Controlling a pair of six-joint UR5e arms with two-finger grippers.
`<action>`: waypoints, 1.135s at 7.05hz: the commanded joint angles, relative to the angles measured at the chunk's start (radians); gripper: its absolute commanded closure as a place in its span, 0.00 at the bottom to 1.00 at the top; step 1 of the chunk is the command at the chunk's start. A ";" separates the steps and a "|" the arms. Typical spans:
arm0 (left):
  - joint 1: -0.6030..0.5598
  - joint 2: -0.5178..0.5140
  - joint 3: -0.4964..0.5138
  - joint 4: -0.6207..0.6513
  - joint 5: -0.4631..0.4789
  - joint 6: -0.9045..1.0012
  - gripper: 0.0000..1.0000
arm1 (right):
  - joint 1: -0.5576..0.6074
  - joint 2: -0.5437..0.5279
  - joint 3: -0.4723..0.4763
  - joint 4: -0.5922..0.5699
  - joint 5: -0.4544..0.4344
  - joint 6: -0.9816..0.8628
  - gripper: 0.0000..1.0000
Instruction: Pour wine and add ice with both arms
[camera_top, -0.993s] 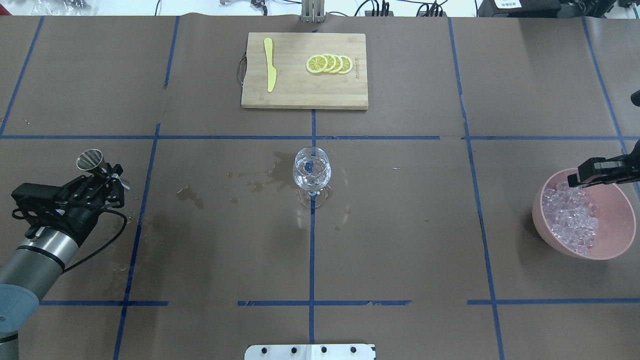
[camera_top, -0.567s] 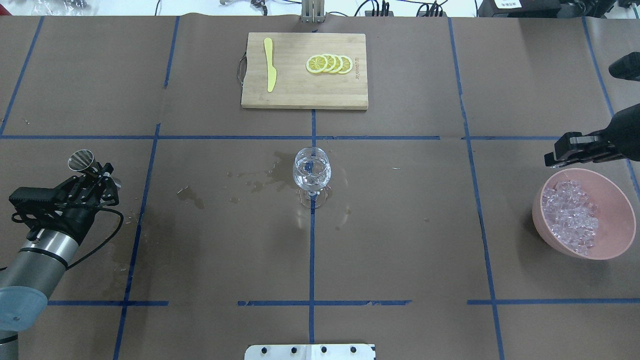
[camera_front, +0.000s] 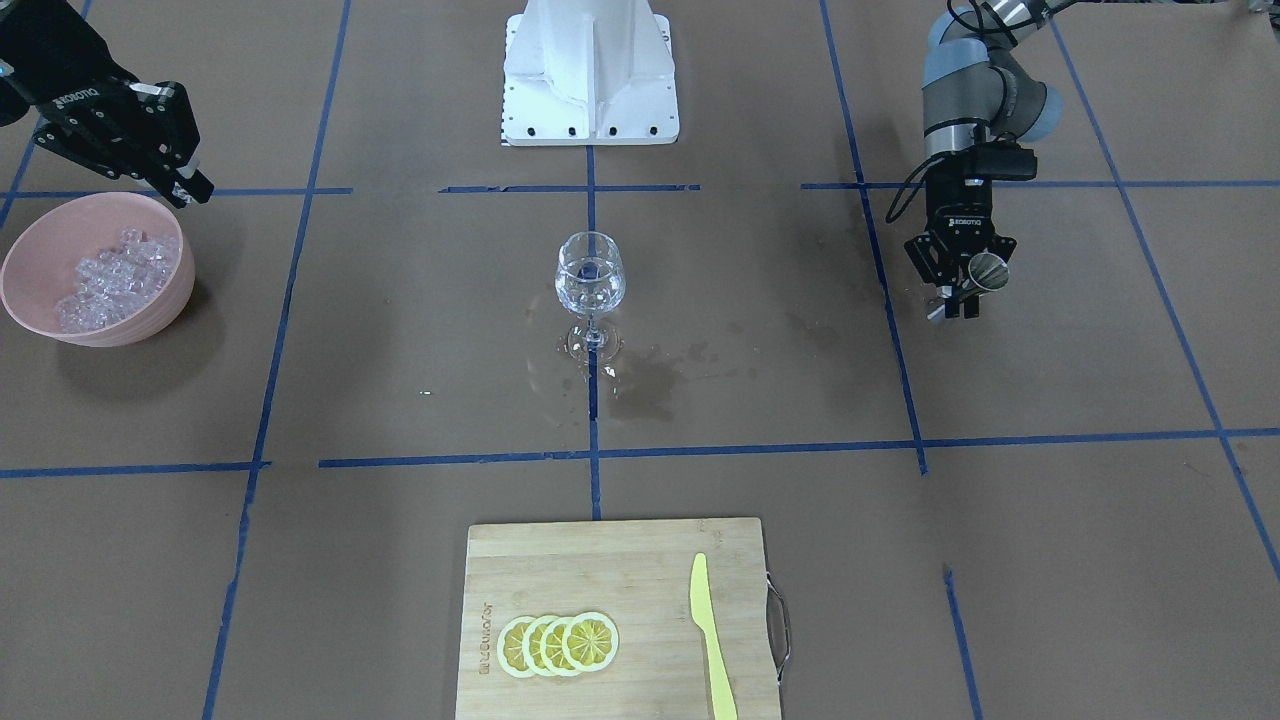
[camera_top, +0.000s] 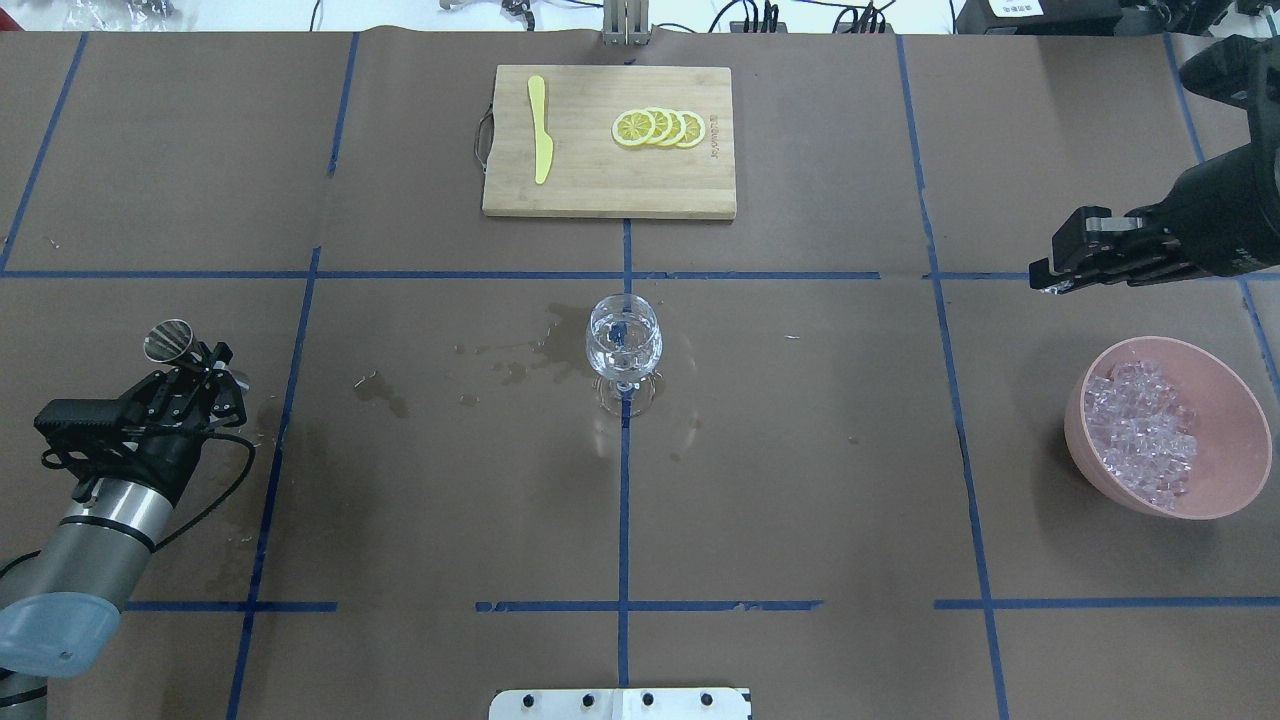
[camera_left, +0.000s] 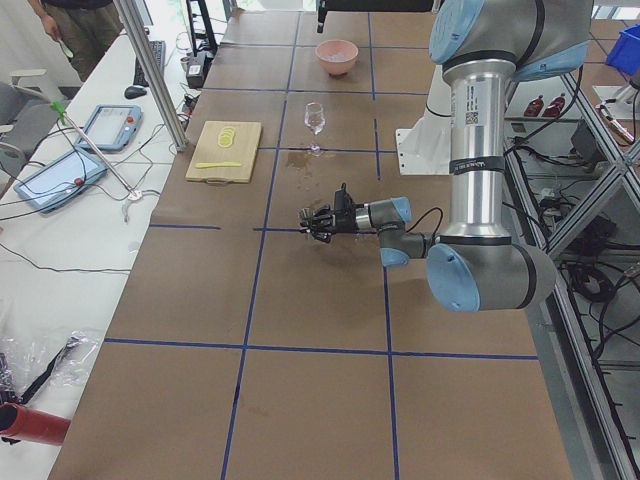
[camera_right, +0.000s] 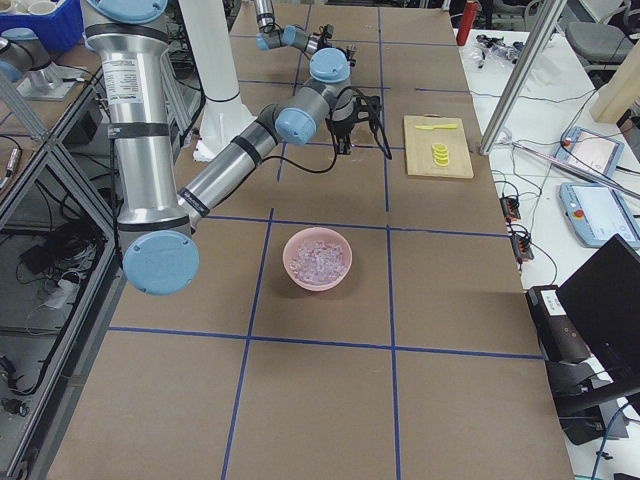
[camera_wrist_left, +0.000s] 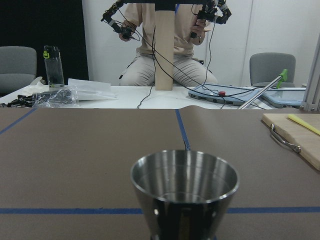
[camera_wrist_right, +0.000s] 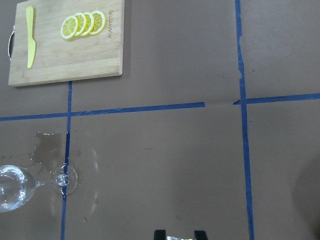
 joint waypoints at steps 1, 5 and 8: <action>0.030 -0.010 0.010 0.003 0.046 -0.022 1.00 | -0.002 0.030 0.004 0.003 0.005 0.013 1.00; 0.044 -0.033 0.028 0.001 0.101 -0.020 1.00 | -0.004 0.072 0.010 0.007 0.005 0.082 1.00; 0.045 -0.067 0.084 0.001 0.123 -0.020 1.00 | -0.024 0.075 0.016 0.009 -0.001 0.084 1.00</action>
